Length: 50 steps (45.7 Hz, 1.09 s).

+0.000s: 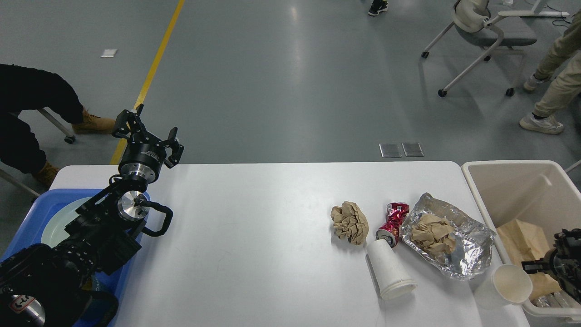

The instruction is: Tidy desktop

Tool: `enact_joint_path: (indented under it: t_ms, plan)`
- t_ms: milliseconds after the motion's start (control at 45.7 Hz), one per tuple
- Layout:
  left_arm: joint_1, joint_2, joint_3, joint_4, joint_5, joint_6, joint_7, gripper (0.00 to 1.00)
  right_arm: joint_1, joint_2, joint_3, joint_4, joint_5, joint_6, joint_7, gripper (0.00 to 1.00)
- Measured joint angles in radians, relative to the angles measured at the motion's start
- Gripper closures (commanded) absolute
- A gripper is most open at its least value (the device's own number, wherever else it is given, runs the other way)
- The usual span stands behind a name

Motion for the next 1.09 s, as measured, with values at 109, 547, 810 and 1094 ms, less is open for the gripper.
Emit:
enact_joint_path:
  t_ms: [109, 547, 810, 1094]
  plan:
    - [0.000, 0.000, 0.000, 0.000, 0.000, 0.000, 0.000, 0.04, 0.004, -0.009, 0.008, 0.008, 0.004, -0.001, 0.000, 0.19]
    - [0.000, 0.000, 0.000, 0.000, 0.000, 0.000, 0.000, 0.04, 0.293, -0.187, -0.004, 0.162, 0.007, 0.045, 0.005, 0.00]
    - [0.000, 0.000, 0.000, 0.000, 0.000, 0.000, 0.000, 0.04, 0.814, -0.265, -0.212, 0.461, 0.017, 0.348, 0.007, 0.00]
    - [0.000, 0.000, 0.000, 0.000, 0.000, 0.000, 0.000, 0.04, 1.252, -0.007, -0.361, 0.583, 0.120, 0.780, 0.008, 0.00]
